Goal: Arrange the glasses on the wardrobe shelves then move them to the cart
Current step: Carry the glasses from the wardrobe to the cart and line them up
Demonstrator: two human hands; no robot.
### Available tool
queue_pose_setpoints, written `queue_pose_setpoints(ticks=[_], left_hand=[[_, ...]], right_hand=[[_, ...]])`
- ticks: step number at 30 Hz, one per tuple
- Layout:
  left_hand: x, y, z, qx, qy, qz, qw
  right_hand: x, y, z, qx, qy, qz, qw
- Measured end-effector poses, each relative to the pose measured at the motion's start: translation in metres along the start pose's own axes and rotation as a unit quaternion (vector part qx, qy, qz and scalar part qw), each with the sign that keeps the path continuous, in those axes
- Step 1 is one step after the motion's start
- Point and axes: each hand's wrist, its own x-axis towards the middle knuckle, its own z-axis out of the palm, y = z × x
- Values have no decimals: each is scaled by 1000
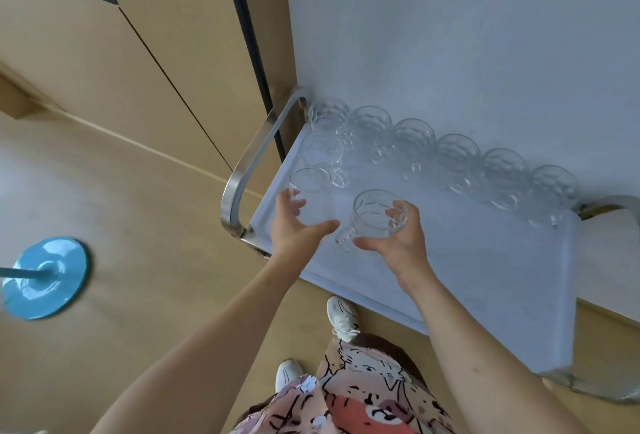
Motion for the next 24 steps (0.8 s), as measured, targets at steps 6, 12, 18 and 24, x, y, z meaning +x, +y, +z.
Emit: queue_pose_setpoints(ticks=[6,12,18,24], left_hand=[[20,-15,23,16,-6,-14,1000],[28,-28,31,9,-21,-15,1000],[36,-37,38,2,-1,-17,1000],[39,-44,39,-3,11,-23,1000]], right_hand=[[29,12,-6,-57,-38,4,998],[46,15,-11,-79,-64,5,995],[68,16,-17,-86,-106,-23,990],[79,13,-24,-111,-111,-20,987]])
